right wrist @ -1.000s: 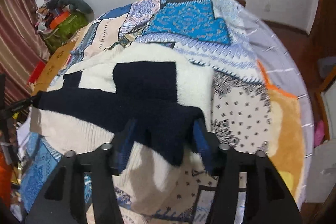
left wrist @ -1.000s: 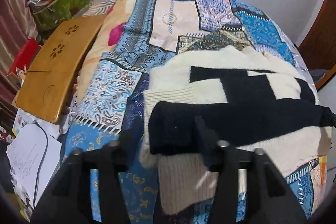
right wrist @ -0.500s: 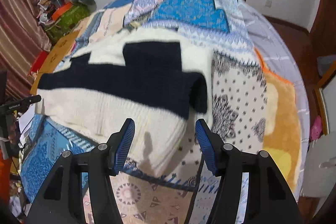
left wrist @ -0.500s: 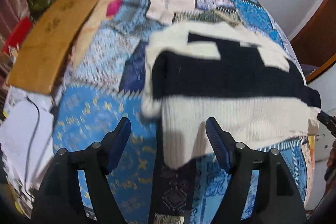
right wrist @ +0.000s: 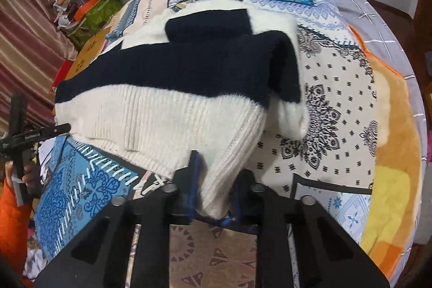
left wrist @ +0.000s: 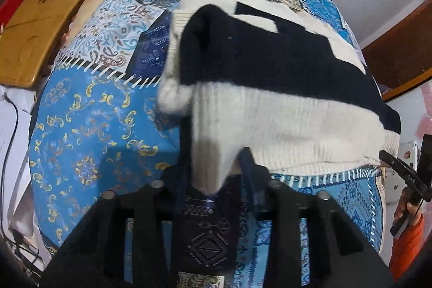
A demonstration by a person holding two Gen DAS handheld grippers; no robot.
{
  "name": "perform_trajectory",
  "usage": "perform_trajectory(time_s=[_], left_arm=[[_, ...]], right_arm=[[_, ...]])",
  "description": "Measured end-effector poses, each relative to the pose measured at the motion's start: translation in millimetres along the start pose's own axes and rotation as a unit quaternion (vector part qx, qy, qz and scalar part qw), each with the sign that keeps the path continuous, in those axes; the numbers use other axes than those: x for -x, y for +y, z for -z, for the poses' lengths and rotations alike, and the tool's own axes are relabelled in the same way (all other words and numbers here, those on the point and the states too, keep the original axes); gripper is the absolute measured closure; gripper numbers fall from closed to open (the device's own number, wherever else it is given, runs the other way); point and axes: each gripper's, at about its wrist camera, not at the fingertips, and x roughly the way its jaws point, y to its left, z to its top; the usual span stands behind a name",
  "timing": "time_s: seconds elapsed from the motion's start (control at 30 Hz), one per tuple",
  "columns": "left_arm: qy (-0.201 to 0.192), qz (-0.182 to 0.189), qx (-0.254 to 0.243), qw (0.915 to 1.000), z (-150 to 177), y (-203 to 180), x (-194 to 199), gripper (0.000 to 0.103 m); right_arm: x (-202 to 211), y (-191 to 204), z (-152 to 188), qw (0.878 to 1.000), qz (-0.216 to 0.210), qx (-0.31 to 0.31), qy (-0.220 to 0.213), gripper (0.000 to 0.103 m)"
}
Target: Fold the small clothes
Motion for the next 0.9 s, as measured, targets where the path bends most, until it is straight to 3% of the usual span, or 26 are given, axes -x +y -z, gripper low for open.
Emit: perform_trajectory(time_s=[0.07, 0.13, 0.43, 0.7, 0.9], left_arm=[[-0.001, -0.003, -0.018, 0.9998, 0, -7, 4, 0.092], [-0.015, -0.003, -0.036, 0.9992, 0, -16, 14, 0.095], [-0.12, 0.011, -0.061, 0.9908, -35, -49, 73, 0.096], [-0.171, -0.049, -0.069, 0.9816, -90, -60, 84, 0.096], [-0.173, -0.096, -0.046, 0.9791, -127, -46, 60, 0.096]], right_arm=[[2, 3, -2, 1.0, -0.001, 0.008, -0.006, 0.093], [7, 8, -5, 1.0, -0.004, 0.019, -0.017, 0.094], [49, 33, -49, 0.993, 0.005, 0.068, -0.1, 0.095], [57, 27, -101, 0.988, 0.023, 0.057, -0.143, 0.095], [39, 13, -129, 0.989, 0.04, 0.043, -0.134, 0.095]])
